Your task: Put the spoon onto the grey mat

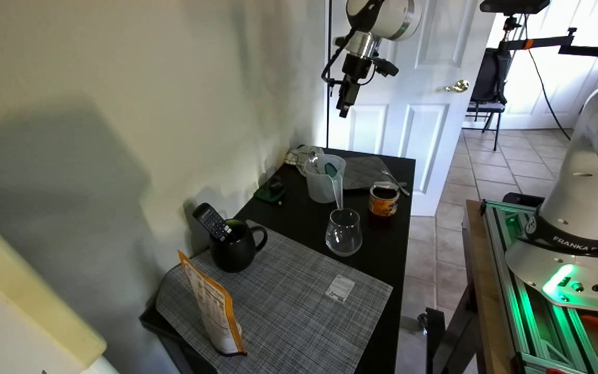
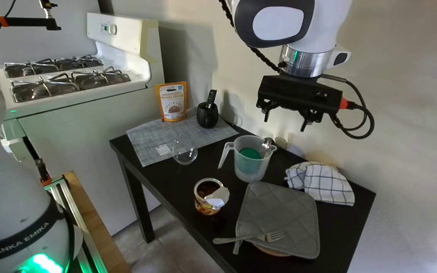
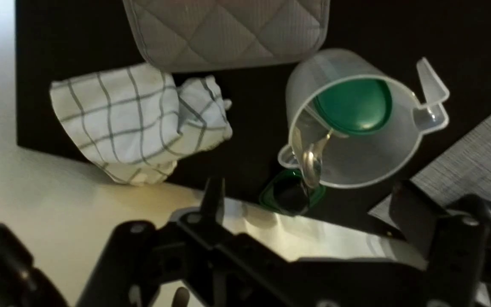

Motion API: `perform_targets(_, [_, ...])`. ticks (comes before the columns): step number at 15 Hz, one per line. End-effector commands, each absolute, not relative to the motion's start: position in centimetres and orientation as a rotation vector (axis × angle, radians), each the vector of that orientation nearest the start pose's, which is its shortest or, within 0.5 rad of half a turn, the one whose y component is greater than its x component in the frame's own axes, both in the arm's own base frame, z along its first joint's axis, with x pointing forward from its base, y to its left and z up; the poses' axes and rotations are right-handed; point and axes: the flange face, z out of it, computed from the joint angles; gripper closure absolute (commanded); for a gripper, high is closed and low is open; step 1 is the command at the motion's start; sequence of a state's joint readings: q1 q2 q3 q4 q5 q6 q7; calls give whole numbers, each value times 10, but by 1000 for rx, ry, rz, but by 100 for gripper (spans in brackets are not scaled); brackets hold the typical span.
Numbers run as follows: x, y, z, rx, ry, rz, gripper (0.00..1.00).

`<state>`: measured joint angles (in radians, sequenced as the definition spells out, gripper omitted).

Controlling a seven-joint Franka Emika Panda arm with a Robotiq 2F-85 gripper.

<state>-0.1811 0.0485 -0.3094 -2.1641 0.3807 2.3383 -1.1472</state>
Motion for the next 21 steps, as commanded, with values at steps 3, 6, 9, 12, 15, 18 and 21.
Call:
perform_targets(3, [515, -247, 369, -2667, -811, -673, 0])
perform_targets(6, [518, -245, 346, -2538, -934, -598, 0])
perform_targets(9, [524, -251, 331, -2510, -989, -534, 0])
perform_targets(12, [533, -251, 318, -2490, -1021, -535, 0])
perform_targets(15, [545, -240, 303, -2459, -1058, -526, 8])
perform_targets(18, [554, -233, 290, -2446, -1080, -509, 15])
perform_targets(21, [561, -234, 282, -2455, -1067, -518, 20])
